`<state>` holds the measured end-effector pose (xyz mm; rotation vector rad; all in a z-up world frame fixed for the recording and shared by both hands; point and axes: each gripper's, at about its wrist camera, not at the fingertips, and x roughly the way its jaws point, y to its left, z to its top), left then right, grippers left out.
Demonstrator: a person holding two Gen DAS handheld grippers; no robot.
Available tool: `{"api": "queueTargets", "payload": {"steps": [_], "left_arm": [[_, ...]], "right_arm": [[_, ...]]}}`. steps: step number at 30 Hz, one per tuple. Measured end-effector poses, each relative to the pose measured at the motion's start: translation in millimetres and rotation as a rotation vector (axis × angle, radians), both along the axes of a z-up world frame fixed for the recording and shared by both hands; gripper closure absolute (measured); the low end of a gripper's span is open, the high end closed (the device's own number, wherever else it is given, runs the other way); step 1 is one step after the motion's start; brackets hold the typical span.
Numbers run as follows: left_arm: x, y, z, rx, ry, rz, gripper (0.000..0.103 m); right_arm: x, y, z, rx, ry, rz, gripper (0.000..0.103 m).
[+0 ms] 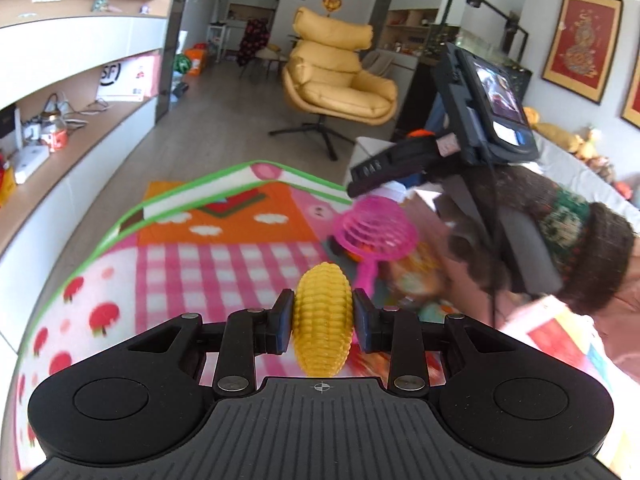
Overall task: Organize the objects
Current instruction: 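Grasp the yellow toy corn with the left tool while the right tool grasps the white charger, then lower the corn into the pink box with the left tool while the right tool holds the charger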
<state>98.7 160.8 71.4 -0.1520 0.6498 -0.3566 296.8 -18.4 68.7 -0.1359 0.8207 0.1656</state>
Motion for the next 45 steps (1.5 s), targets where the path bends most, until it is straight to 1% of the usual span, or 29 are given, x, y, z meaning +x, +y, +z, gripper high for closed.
{"api": "queueTargets", "payload": {"steps": [3,5,8,11,13,15,18,21,22,23,24,25,26,27,28,30,32,35,37,40,43,44,45], "left_arm": [[-20,-7,2,-0.016,-0.011,-0.033,0.069],[-31,-17,3,-0.025,-0.010,-0.056,0.069],[-47,-40,-2,-0.017,-0.001,-0.097,0.069],[-61,-65,-15,-0.021,0.028,-0.131,0.069],[-69,-81,-25,-0.019,0.043,-0.144,0.069],[-76,-96,-34,-0.014,0.056,-0.152,0.069],[-86,-113,-42,-0.020,0.072,-0.171,0.069],[-94,-126,-43,-0.022,0.078,-0.189,0.069],[-97,-129,-43,-0.022,0.080,-0.194,0.069],[-99,-132,-43,-0.018,0.083,-0.197,0.069],[-100,-133,-42,-0.012,0.088,-0.199,0.069],[-102,-136,-43,-0.004,0.091,-0.199,0.069],[-104,-137,-43,0.002,0.093,-0.198,0.069],[-106,-138,-43,0.006,0.095,-0.194,0.069],[-107,-138,-44,0.009,0.098,-0.190,0.069],[-108,-140,-43,0.014,0.103,-0.182,0.069],[-109,-144,-43,0.020,0.105,-0.182,0.068],[-113,-148,-42,0.042,0.095,-0.191,0.068],[-116,-149,-40,0.065,0.083,-0.188,0.068],[-117,-146,-39,0.077,0.082,-0.174,0.068],[-117,-143,-37,0.085,0.083,-0.163,0.068],[-117,-143,-37,0.086,0.084,-0.160,0.068],[-117,-143,-37,0.085,0.085,-0.159,0.068]], "right_arm": [[-28,-9,20,0.013,-0.090,0.017,0.055],[-56,-23,41,0.058,-0.135,0.051,0.055],[-108,-51,67,0.125,-0.147,0.109,0.055],[-161,-79,77,0.146,-0.142,0.144,0.055],[-194,-102,76,0.169,-0.114,0.144,0.055],[-219,-122,71,0.212,-0.065,0.138,0.055],[-250,-154,55,0.312,0.052,0.122,0.055],[-259,-177,29,0.385,0.189,0.110,0.055],[-263,-185,23,0.380,0.190,0.081,0.054],[-267,-191,17,0.341,0.167,0.043,0.051],[-270,-195,15,0.301,0.133,0.016,0.042],[-274,-201,14,0.265,0.094,-0.006,0.038],[-279,-206,13,0.238,0.056,-0.010,0.030],[-285,-208,13,0.218,0.026,0.003,0.022],[-291,-210,12,0.199,-0.001,0.026,0.018],[-304,-204,11,0.147,-0.039,0.091,0.006],[-312,-191,7,0.091,-0.062,0.162,0.000],[-320,-173,-8,0.030,-0.069,0.249,0.000],[-320,-164,-20,-0.006,-0.075,0.287,0.000],[-311,-156,-37,-0.049,-0.072,0.307,0.000],[-299,-155,-46,-0.041,-0.057,0.300,0.000],[-295,-157,-47,-0.030,-0.047,0.294,0.007],[-293,-157,-47,-0.026,-0.037,0.287,0.017]]}}
